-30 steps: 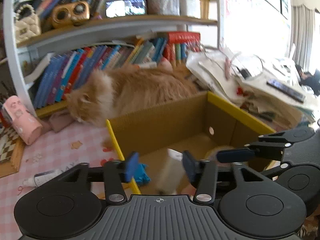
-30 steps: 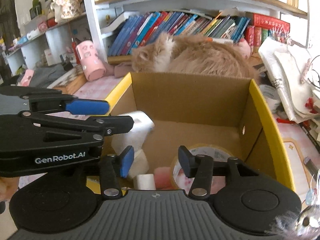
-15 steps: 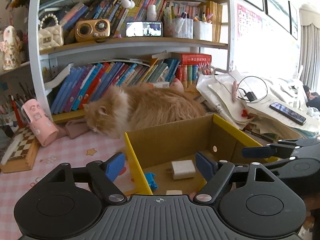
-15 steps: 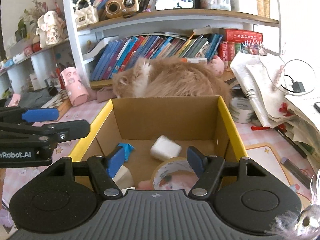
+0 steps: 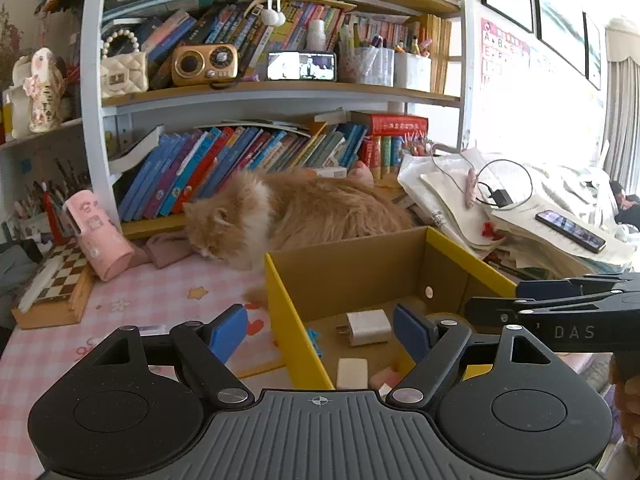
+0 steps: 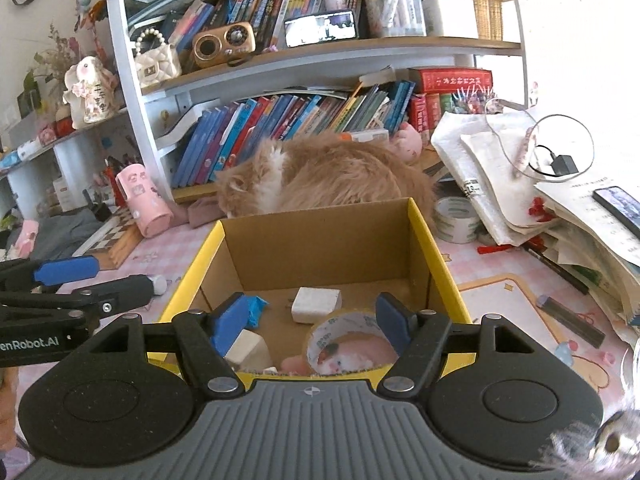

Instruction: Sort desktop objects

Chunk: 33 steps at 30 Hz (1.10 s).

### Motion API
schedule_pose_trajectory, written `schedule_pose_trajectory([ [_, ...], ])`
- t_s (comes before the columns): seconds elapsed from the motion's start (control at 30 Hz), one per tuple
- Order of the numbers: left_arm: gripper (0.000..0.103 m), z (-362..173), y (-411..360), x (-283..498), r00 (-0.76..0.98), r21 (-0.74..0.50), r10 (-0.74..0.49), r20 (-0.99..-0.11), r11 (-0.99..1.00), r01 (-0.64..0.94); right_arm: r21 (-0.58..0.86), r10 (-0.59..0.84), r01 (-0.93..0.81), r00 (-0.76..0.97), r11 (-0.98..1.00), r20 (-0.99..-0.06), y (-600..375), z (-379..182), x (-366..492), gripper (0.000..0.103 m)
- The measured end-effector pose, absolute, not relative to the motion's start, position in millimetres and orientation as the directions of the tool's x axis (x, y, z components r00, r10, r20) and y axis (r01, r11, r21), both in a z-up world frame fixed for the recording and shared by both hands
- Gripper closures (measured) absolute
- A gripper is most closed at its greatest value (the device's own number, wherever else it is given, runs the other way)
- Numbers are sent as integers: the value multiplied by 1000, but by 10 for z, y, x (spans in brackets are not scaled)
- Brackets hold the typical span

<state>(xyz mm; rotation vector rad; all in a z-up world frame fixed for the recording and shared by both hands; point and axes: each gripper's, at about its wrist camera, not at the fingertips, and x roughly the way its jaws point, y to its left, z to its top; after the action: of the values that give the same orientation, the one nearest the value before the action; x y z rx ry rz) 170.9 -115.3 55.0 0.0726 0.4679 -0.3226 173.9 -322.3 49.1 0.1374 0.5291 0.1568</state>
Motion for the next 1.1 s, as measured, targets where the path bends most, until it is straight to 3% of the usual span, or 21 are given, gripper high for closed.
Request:
schedule_pose_trajectory([
  [0.73, 19, 498, -578, 1253, 816, -53, -342, -466, 931, 360, 120, 21, 56, 831, 991, -556, -2950, 281, 919, 35],
  [1.1, 18, 310, -224, 960, 772, -46, -348, -533, 922, 384, 110, -27, 117, 796, 987, -605, -2560, 115, 548, 35],
])
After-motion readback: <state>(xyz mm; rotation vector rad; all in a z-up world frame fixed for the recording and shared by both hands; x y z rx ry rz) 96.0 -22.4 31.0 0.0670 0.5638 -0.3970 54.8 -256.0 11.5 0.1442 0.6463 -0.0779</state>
